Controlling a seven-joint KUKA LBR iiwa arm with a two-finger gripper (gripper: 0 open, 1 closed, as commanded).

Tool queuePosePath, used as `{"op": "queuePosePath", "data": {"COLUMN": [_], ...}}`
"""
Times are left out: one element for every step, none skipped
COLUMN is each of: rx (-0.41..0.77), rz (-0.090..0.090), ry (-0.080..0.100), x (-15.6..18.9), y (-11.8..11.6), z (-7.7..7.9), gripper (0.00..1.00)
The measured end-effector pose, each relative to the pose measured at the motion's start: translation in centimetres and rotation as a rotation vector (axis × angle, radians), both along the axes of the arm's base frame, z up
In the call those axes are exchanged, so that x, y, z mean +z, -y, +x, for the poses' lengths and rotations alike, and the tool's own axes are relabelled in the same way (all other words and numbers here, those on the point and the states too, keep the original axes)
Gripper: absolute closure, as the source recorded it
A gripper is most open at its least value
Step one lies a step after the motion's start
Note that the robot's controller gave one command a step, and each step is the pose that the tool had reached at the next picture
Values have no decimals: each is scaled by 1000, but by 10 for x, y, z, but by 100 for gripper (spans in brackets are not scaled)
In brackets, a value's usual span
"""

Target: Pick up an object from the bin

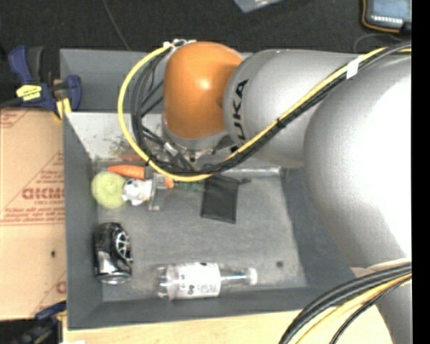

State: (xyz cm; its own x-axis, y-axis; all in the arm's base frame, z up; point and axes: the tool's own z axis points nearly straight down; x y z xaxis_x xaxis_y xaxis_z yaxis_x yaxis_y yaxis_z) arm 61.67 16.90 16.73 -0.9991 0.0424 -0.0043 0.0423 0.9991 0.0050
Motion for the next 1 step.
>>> {"op": "queuePosePath", "data": {"rx": [-6], "rz": [7], "ry": [27], "x": [65], "y": [-13], "z": [2], "gripper": [100]}}
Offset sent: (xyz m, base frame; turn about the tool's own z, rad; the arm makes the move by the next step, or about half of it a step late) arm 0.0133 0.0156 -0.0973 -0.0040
